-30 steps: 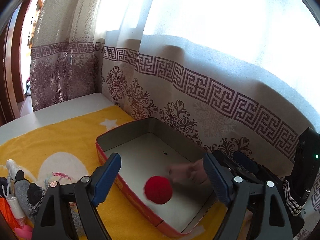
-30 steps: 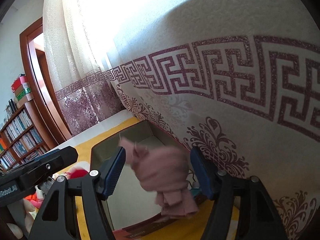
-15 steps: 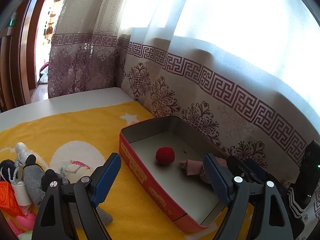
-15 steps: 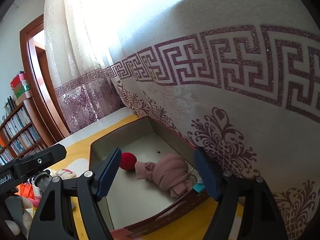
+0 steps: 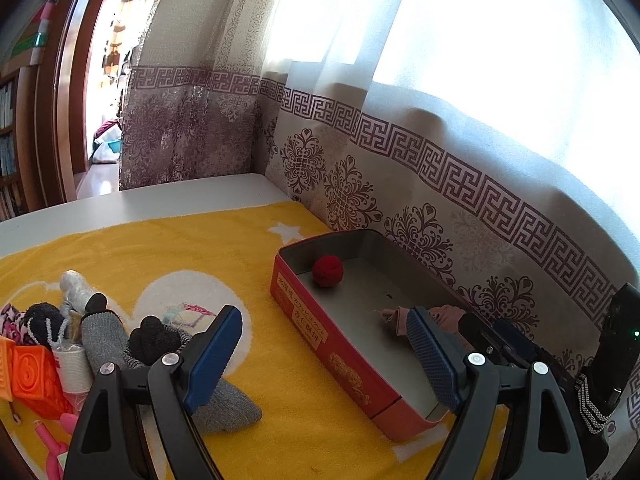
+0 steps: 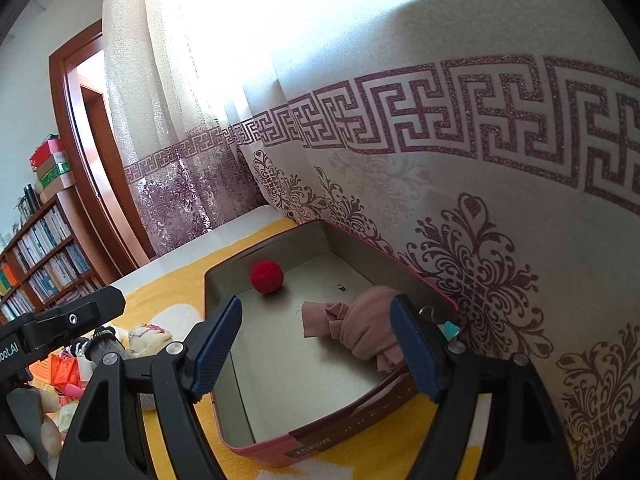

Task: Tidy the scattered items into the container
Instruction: 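Withdraw both grippers from the tin box back over the pile, then grasp the grey knit sock with the right gripper while the left gripper grasps the orange cube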

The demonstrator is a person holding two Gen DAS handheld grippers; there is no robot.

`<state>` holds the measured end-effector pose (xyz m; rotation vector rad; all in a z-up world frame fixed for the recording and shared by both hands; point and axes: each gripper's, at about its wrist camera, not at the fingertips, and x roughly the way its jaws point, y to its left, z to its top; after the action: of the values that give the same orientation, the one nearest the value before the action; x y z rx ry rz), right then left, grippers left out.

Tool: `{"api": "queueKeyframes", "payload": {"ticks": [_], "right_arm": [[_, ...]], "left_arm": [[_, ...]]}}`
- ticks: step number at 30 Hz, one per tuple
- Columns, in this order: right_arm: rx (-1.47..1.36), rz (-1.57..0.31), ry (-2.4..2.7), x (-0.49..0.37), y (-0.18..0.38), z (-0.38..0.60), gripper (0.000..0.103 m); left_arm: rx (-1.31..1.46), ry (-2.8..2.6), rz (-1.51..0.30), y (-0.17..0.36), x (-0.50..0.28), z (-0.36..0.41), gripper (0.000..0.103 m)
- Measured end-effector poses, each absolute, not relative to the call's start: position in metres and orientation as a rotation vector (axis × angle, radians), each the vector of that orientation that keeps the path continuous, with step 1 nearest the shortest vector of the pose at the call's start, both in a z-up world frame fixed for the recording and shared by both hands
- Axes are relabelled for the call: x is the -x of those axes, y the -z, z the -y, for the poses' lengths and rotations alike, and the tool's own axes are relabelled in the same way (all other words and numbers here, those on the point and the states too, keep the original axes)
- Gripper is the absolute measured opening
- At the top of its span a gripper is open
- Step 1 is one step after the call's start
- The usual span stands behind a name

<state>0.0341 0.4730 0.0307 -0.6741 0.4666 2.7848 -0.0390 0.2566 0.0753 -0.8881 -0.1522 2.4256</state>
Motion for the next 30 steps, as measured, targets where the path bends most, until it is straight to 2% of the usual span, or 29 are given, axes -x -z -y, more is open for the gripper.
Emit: {"api": "queueKeyframes", "payload": {"ticks": [12, 30], "right_arm": [[0.734, -0.432, -2.872, -0.027, -0.029, -0.426, 0.08], [0.871, -0.347, -2.981, -0.016, -0.021, -0.359, 0.08]], "left_arm": [[0.888, -2.543, 0.179, -0.073, 0.022, -0.192, 0.086], [0.946, -2.717, 0.338, -0.048, -0.002, -0.074, 0.086]]}}
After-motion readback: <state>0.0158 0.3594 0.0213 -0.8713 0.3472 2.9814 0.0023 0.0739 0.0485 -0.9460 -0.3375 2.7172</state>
